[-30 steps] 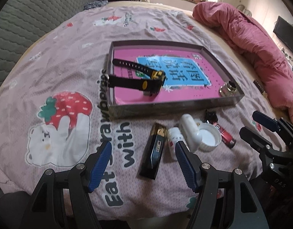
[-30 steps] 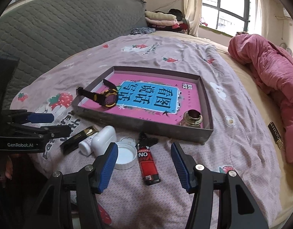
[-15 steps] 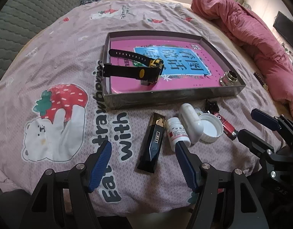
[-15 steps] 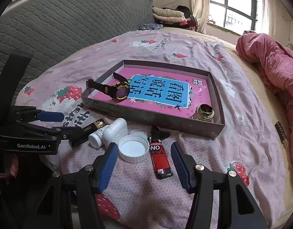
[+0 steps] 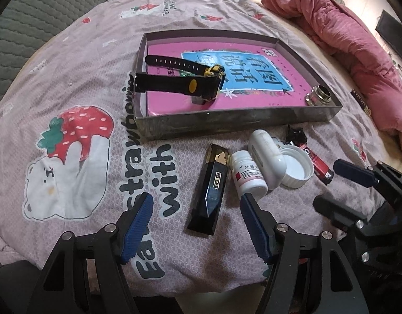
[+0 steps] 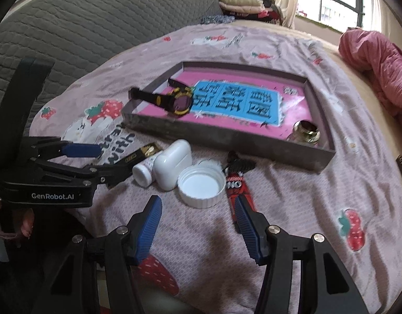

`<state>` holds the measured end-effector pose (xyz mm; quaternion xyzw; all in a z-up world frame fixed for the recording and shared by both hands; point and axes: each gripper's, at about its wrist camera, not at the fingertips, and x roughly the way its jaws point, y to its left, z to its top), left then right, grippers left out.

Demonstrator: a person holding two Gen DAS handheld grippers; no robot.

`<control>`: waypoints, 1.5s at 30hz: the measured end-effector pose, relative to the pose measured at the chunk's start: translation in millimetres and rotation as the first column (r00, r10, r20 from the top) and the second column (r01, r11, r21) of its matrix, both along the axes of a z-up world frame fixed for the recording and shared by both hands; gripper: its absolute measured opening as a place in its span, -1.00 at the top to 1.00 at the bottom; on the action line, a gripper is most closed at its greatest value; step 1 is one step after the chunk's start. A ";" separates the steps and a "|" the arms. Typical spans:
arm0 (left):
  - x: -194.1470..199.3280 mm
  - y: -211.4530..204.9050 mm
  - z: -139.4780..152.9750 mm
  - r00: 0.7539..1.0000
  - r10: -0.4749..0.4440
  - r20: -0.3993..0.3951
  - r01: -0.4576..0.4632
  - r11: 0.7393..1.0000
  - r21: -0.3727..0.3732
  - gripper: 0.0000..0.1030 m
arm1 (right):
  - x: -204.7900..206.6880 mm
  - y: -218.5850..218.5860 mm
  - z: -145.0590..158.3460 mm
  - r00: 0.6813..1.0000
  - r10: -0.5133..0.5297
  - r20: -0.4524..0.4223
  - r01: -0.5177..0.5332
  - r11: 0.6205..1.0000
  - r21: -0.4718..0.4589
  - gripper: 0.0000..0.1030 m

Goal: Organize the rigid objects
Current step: 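Grasp the black utility knife with left gripper while right gripper reaches the red lighter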

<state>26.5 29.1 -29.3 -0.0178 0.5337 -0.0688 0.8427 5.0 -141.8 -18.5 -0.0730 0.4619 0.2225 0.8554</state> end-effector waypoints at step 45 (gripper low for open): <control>30.9 1.7 -30.9 1.000 0.011 0.000 -0.011 0.999 0.033 -0.36 | 45.3 18.9 -40.7 0.998 -0.044 -0.035 0.043 0.999 -0.013 -0.11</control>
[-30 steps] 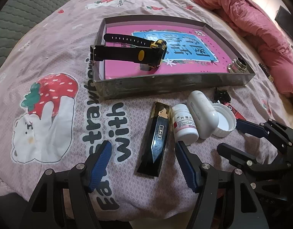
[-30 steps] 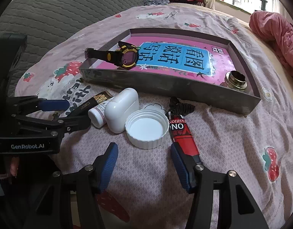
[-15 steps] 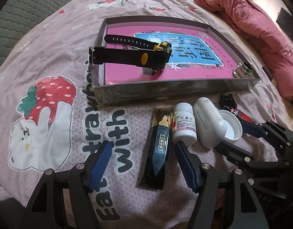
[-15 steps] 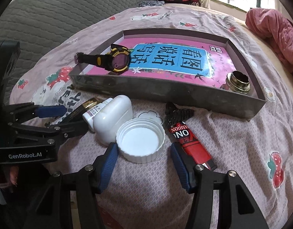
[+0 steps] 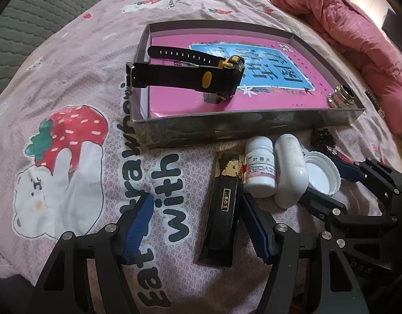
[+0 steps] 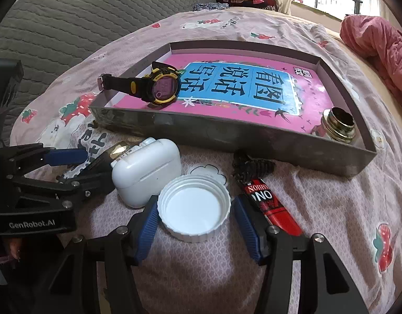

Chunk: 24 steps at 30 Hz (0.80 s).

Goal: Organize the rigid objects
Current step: 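Grasp the black utility knife with left gripper while right gripper reaches the red lighter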

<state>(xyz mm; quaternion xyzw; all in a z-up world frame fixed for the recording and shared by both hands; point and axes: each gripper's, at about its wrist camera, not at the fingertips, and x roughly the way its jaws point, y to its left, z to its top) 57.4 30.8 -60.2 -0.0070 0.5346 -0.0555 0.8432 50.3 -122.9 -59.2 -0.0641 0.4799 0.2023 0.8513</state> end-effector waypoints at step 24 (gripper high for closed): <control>4.8 -4.8 -7.2 0.999 -0.006 0.038 0.006 1.000 0.005 -0.29 | 1.1 -5.7 4.1 1.000 0.009 -0.009 -0.009 0.998 0.056 0.03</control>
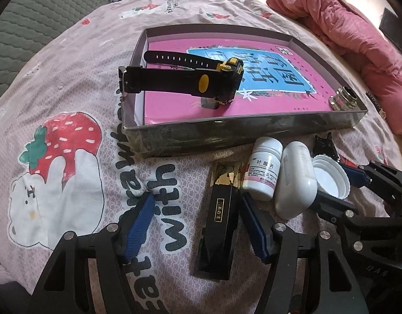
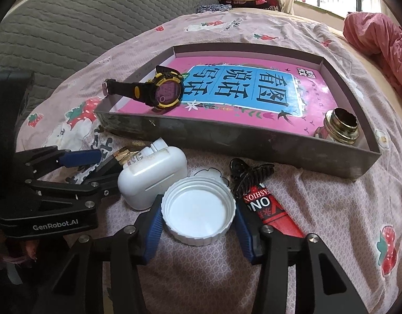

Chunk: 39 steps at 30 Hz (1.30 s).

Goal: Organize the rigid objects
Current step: 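Grasp the black utility knife with left gripper while right gripper reaches the red lighter, then lift the utility knife with left gripper while right gripper lifts the white screw cap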

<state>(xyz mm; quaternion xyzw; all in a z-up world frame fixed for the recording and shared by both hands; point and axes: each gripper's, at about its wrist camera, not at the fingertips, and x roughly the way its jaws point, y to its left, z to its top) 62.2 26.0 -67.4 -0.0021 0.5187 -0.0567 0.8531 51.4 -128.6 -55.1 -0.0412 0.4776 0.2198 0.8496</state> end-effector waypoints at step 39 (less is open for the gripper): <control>-20.0 25.9 31.2 0.998 0.056 0.025 -0.051 0.981 -0.186 0.55 | 0.1 -16.4 21.6 0.999 -0.040 0.037 0.036 0.995 0.095 0.03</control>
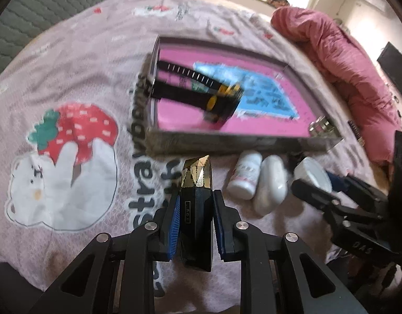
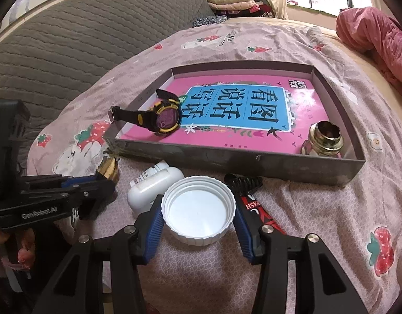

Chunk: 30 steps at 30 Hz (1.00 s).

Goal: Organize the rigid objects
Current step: 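Lift the utility knife with left gripper while right gripper lifts the white screw cap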

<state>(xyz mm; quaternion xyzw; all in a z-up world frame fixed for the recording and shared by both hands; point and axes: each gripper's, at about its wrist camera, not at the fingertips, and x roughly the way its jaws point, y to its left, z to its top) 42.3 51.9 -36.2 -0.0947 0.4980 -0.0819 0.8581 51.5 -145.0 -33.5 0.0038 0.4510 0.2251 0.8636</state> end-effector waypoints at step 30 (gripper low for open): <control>-3.1 -14.4 28.3 0.986 -0.050 0.160 0.047 0.999 0.020 0.55 | -4.5 -5.9 24.9 0.996 0.005 0.085 -0.011 0.998 0.067 0.03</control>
